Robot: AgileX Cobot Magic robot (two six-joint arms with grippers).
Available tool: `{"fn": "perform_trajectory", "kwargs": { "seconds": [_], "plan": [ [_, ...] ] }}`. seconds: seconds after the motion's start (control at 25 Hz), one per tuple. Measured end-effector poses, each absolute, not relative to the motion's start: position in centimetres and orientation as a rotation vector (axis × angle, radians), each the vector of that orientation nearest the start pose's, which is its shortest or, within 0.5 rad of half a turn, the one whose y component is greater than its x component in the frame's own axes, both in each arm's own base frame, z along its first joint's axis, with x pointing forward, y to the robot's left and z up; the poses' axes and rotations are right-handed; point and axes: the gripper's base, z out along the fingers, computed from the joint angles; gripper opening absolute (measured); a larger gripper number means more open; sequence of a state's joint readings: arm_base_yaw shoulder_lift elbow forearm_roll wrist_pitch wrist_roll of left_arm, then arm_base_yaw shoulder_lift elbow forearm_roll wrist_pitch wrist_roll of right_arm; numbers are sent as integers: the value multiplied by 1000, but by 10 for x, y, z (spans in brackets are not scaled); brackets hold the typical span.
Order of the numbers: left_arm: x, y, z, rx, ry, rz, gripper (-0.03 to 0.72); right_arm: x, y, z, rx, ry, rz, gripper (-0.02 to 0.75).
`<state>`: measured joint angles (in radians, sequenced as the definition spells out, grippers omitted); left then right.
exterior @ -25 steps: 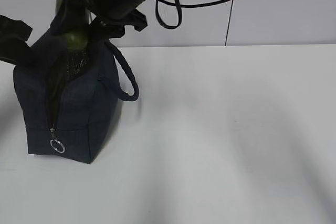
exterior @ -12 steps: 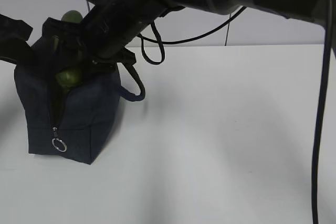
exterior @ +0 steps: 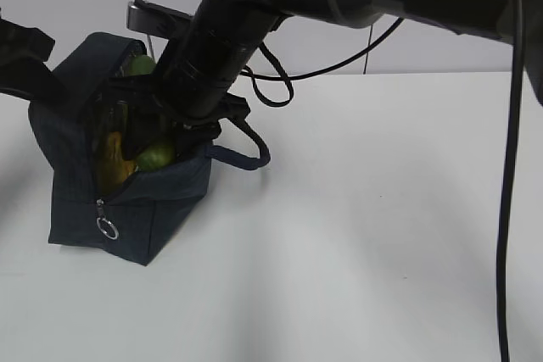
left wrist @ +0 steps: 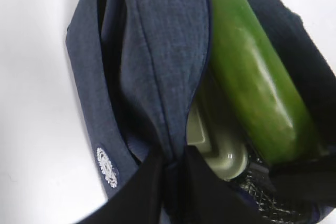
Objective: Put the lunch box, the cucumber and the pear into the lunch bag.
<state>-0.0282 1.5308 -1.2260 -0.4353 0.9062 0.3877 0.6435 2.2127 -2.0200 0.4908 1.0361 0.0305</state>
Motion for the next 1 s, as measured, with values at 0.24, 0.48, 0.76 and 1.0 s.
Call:
{"fn": "perform_trajectory", "kwargs": {
  "seconds": [0.24, 0.48, 0.76, 1.0],
  "plan": [
    [316, -40, 299, 289, 2587, -428, 22, 369, 326, 245, -637, 2712, 828, 381],
    [316, -40, 299, 296, 2585, -431, 22, 369, 331, 248, -664, 2657, 897, 435],
    [316, -40, 299, 296, 2585, -431, 22, 369, 332, 249, -697, 2625, 921, 462],
    [316, -40, 299, 300, 2585, -430, 22, 370, 334, 260, -767, 2566, 929, 465]
  ]
}}
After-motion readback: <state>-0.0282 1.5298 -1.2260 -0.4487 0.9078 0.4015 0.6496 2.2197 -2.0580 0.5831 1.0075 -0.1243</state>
